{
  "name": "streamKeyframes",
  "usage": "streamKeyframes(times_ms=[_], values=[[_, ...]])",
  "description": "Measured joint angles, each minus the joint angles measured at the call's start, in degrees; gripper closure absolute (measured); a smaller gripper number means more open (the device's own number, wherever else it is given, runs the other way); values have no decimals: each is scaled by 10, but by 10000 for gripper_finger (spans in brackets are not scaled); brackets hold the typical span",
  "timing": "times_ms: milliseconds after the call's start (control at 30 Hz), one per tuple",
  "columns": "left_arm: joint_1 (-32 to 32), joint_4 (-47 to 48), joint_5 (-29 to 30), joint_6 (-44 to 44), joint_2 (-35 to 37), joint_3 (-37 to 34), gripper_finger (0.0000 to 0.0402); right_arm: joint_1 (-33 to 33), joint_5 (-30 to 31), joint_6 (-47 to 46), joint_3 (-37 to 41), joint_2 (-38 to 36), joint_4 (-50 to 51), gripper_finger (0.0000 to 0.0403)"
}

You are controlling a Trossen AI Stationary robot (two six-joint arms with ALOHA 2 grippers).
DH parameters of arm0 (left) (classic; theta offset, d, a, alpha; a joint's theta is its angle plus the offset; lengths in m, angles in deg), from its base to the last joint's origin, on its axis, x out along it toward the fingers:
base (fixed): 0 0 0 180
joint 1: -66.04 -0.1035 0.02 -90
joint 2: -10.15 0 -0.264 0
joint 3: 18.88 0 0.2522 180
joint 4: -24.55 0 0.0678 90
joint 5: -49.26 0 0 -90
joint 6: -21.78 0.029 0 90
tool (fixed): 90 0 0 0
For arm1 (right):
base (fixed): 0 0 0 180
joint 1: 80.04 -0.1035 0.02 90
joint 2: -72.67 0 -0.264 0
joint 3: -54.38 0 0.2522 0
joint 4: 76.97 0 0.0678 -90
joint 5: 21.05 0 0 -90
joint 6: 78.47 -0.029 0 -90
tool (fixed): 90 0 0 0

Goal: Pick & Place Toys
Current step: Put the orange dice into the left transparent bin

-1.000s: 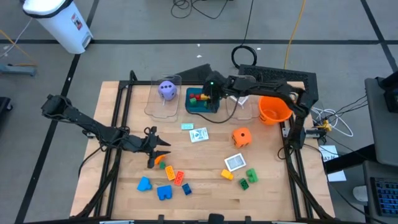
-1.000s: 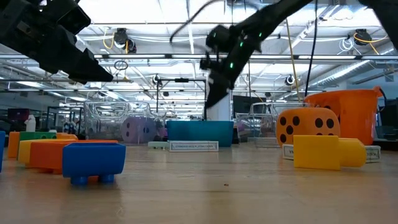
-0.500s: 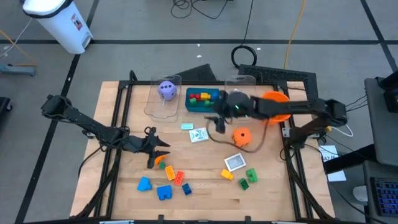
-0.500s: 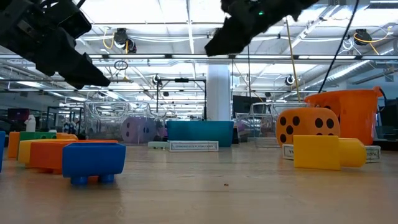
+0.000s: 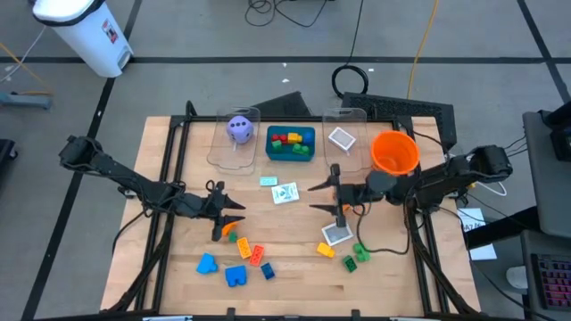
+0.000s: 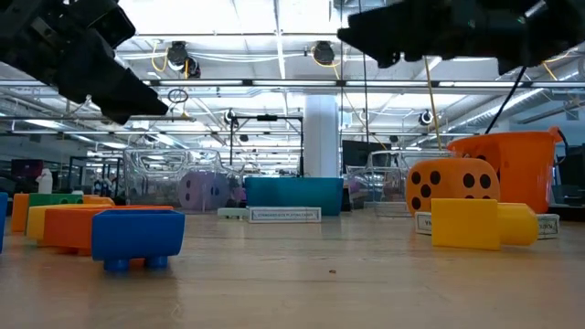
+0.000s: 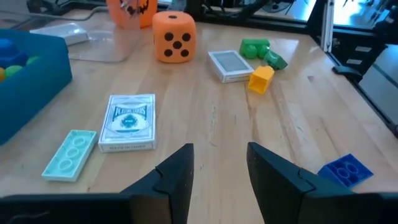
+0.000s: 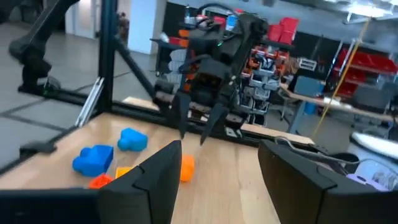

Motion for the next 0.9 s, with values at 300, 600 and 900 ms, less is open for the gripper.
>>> streamKeyframes(times_ms=[300, 600, 900], values=[[0, -3, 0, 1, 0, 0, 250, -11, 25, -14, 26, -11, -12, 196], [0, -2, 5, 3, 0, 0, 249, -9, 124, -44, -29, -101, 329, 195], [0, -7, 45, 16, 0, 0, 249, 32, 119, -164, -186, -96, 780, 195]])
